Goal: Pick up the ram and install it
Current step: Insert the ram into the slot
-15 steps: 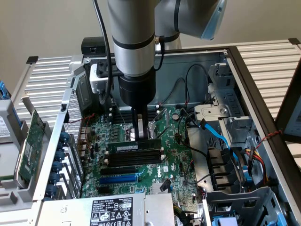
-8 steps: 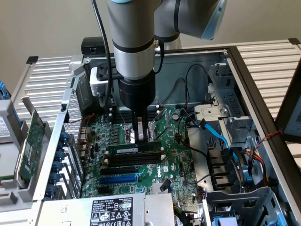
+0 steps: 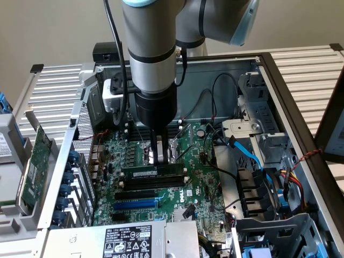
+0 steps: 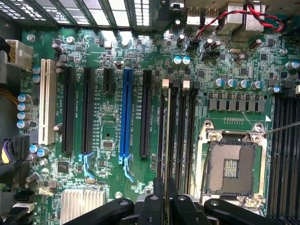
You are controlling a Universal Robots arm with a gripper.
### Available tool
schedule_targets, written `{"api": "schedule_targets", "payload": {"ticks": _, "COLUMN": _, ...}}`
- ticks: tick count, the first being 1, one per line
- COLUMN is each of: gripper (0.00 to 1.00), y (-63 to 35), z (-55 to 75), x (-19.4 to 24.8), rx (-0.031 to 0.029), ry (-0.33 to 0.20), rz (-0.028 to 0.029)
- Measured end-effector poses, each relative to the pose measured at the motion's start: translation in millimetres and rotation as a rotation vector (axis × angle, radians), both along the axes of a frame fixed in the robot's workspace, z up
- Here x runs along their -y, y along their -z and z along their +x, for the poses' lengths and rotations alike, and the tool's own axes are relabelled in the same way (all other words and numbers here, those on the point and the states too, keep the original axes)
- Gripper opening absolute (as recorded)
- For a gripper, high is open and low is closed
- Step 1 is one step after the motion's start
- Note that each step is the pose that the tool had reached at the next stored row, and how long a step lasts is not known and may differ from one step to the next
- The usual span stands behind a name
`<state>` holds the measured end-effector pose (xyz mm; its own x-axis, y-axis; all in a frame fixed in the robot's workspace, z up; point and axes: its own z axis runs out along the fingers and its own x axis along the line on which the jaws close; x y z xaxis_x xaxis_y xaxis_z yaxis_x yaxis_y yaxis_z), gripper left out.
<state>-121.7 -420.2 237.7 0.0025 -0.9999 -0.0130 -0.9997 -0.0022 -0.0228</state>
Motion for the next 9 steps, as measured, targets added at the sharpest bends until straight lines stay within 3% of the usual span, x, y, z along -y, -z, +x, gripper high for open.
{"api": "schedule_targets", "payload": {"ticks": 3, "gripper": 0.14, "y": 0.7, "z": -0.4, "x": 0.0, "rx": -0.0002, "ry": 0.0, "rz": 0.0005}}
{"api": "schedule_targets", "payload": {"ticks": 9, "gripper": 0.14, "y": 1.7, "z": -0.4, "x": -0.1, "rx": 0.0001, "ry": 0.0, "rz": 0.0083}}
